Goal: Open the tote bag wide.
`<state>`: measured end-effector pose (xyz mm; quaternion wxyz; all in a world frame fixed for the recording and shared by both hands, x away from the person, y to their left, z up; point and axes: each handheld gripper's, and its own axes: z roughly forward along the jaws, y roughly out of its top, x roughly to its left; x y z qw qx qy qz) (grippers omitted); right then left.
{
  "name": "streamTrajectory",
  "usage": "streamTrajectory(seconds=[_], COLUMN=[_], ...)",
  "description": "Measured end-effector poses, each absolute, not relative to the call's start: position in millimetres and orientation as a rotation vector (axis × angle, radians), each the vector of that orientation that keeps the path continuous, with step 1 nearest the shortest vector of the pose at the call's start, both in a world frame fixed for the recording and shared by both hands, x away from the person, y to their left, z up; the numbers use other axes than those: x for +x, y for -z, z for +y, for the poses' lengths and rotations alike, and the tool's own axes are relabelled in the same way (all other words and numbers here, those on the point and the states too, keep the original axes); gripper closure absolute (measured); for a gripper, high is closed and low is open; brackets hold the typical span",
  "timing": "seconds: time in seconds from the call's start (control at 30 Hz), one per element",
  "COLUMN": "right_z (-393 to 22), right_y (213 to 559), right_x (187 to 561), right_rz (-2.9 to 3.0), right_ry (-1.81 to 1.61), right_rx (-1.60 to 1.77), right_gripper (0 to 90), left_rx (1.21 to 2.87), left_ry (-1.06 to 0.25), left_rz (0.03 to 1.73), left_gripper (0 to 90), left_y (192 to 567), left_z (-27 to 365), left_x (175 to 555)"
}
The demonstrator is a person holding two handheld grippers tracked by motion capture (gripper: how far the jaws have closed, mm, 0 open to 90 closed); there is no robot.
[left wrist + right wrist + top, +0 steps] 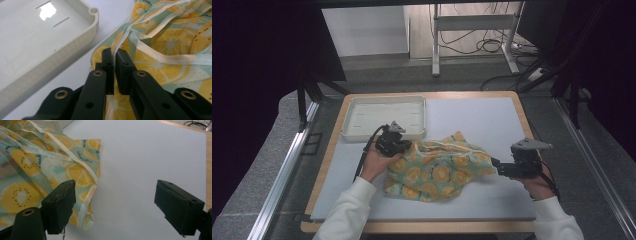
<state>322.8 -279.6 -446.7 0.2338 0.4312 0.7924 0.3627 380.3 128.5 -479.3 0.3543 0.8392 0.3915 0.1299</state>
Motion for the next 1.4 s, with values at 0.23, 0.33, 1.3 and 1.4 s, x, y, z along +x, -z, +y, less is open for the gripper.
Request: streamTrajectory(seconds=[0.23,0.33,1.3,1.4], right_z=[-280,-278,-218,-217], right_y=[442,435,423,424], right_x=[323,325,369,370], right_rz=[2.154,2.142,2.202,2.204], right_ry=[-1.008,-1.022,-1.102,-1.103], right_rx=[1.185,1.181,1.088,1.09], right_gripper=[17.7,18.6,22.3,22.8], left_rx=[2.12,2.103,2.052,2.04], left_ry=[-0.286,-0.281,-0.276,-0.274], left_rz=[1.005,1.005,0.998,0.997], left_gripper=[89.5,89.6,89.7,89.7], left_y=[474,471,464,462], left_z=[132,133,135,138], left_x=[378,377,370,370])
